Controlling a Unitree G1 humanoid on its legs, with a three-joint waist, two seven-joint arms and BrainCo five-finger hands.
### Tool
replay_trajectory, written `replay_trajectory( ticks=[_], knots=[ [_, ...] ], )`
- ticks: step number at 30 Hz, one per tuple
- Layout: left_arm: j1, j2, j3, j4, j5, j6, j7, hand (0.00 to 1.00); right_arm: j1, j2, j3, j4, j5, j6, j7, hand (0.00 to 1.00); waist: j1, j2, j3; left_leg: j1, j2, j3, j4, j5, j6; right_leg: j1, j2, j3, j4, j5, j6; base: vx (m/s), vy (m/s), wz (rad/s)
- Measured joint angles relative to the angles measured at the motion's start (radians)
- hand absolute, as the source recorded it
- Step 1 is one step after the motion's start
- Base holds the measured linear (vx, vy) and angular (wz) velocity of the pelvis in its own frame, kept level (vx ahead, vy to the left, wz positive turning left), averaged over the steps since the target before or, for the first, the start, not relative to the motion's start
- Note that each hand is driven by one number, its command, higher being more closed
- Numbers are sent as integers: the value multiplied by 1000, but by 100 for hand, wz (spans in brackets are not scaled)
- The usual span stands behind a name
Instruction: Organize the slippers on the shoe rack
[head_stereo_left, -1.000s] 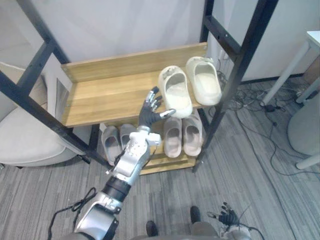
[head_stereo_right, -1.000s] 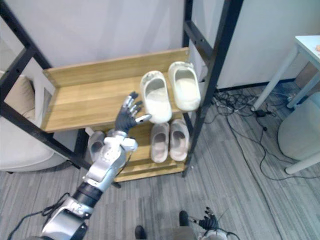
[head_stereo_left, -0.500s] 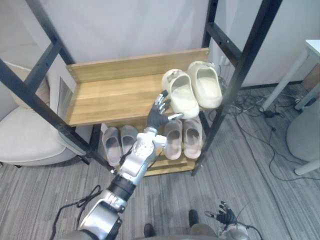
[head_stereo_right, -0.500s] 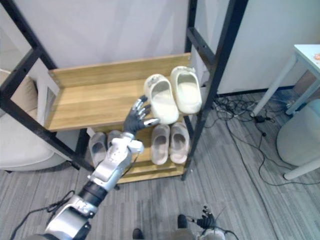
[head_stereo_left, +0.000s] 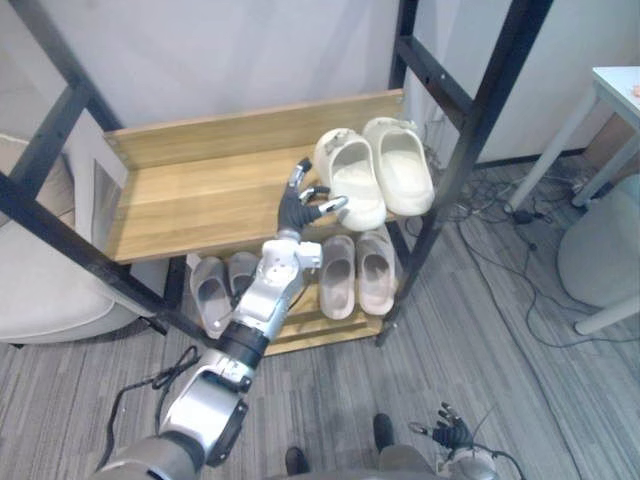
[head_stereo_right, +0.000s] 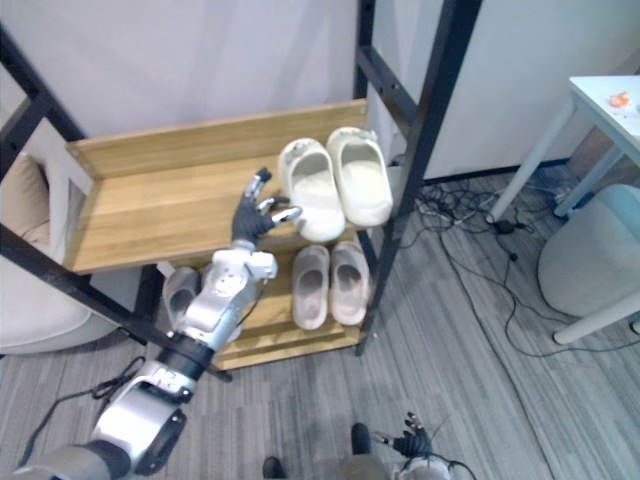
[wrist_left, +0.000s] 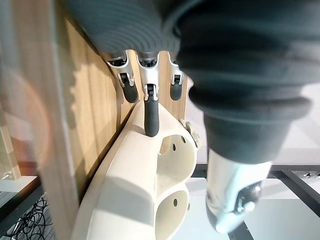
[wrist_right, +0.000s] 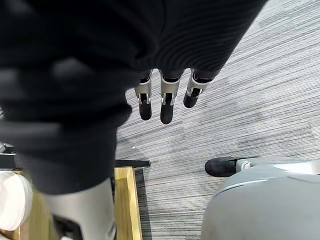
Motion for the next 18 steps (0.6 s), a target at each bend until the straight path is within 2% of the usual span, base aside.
replay_trajectory(
  ticks=[13,18],
  knots=[
    [3,-2,28,1,1,9,-1,0,-4,1,0,0,0,3,-1,0,1,0,0,1,-1,-10,0,1,2,6,0,-9,0,0,0,-6,-6,1],
    [54,5,64,-94,1,12,-2,0,-15,2,1,0,0,5,0,0,3,0,0,4,-3,-23,2,3,3,17,0,-26,0,0,0,-7,-7,7]
  ],
)
